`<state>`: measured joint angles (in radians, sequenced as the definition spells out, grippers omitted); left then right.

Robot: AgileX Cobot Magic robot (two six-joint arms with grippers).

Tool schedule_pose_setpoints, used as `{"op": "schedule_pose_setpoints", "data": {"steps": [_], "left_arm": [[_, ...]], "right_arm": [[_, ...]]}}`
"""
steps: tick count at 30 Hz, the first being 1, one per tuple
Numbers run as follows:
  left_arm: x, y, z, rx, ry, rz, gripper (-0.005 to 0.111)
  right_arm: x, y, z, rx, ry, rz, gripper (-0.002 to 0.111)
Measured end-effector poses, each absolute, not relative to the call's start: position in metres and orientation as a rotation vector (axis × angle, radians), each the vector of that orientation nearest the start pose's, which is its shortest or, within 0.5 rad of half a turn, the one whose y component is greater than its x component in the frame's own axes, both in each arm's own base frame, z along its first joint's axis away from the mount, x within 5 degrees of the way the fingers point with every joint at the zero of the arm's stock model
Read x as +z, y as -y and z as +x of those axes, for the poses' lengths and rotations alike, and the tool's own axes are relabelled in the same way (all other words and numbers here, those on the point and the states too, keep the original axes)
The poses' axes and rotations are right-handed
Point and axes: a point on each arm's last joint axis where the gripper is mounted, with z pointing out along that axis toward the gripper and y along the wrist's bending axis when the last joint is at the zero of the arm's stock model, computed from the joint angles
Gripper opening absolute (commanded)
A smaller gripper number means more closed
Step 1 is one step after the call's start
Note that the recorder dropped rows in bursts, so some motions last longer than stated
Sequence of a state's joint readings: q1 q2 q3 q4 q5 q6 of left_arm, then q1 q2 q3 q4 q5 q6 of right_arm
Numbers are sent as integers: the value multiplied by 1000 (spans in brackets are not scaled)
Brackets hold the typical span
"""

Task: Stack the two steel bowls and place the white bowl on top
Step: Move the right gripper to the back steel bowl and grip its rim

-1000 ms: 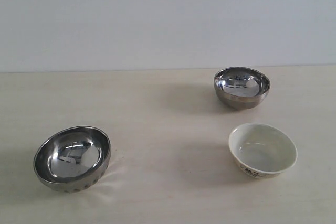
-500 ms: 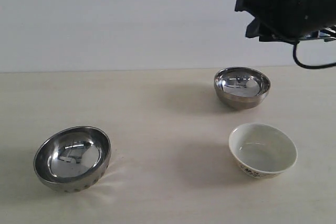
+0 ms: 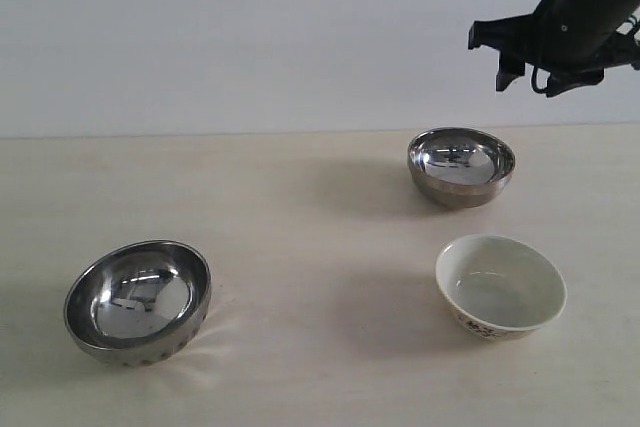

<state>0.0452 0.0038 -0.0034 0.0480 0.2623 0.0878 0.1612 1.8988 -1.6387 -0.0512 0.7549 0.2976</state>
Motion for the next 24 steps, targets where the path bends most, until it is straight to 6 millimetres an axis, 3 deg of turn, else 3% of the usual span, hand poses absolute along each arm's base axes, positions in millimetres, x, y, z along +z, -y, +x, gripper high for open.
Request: {"op": "schedule_pose_setpoints", "data": {"steps": [9, 19, 22, 24], "left_arm": [[190, -4, 55, 142, -1747, 69, 4], [190, -4, 55, 142, -1747, 69, 4], [190, -4, 55, 142, -1747, 69, 4], [190, -4, 55, 142, -1747, 69, 4]], "right_arm": [[211, -55, 462, 88, -2580, 148, 51], [157, -59, 479, 108, -2593, 155, 51], [150, -59, 480, 108, -2597, 156, 41], [147, -59, 481, 110, -2602, 160, 27]]}}
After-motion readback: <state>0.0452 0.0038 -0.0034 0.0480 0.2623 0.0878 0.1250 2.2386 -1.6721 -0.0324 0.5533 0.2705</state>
